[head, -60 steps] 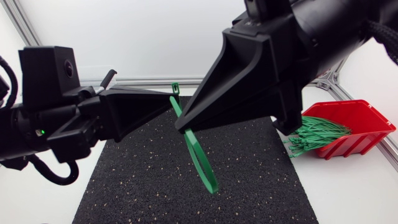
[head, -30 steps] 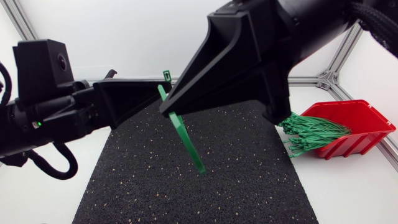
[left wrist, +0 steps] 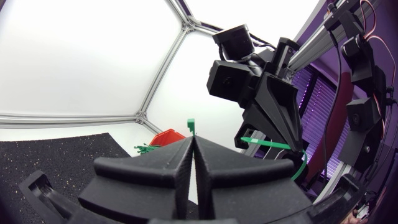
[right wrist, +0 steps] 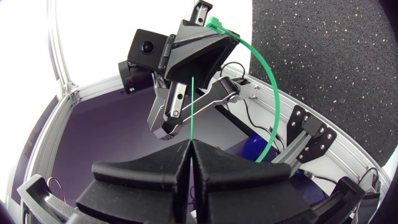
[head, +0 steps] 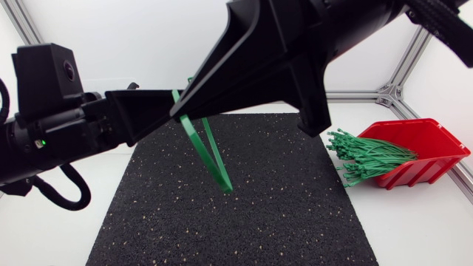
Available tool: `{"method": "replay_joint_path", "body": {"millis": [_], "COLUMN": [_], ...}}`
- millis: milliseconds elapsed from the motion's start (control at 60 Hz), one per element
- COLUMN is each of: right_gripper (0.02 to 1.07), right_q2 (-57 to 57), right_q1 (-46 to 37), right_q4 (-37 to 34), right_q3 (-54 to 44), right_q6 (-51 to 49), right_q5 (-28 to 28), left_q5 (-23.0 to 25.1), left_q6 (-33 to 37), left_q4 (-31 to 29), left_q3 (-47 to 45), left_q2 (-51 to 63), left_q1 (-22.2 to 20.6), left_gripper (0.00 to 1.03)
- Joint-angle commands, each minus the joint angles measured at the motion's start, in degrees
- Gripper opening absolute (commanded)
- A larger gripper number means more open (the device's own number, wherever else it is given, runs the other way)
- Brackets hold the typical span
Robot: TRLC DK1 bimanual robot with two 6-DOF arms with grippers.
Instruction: Take a green cable tie from the red box, thread the tail through the head to close it, then place it in the transparent bin on the left.
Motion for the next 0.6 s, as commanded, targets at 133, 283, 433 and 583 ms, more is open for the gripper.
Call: {"method": "replay_joint_path", "body": {"millis": [133,283,433,583], "right_gripper": [0.08,0.08,0.08,0.08], "right_q2": [0.97,1.58,2.55,2.73], "right_q1": [-2.37,-2.54,-2.54,-3.07], "right_q4": [0.40,0.66,1.37,2.77], "right_q3": [1.08,2.05,2.67,2.32], "right_q6": [1.42,1.42,1.60,2.04], "right_q5": [-0.83,-1.00,-1.09,-1.18], "left_q5": [-0.37,-0.64,-0.72,-0.72], "left_q6": [-1.32,-1.32,-1.23,-1.14], "left_q4": [1.41,1.58,1.58,1.58], "left_q3": [-1.11,-1.11,-1.11,-1.11], "left_q2": [-0.71,-0.89,-1.06,-1.24], "left_q1": [0.72,0.72,1.16,1.25], "left_gripper": [0.04,0.04,0.04,0.04]}}
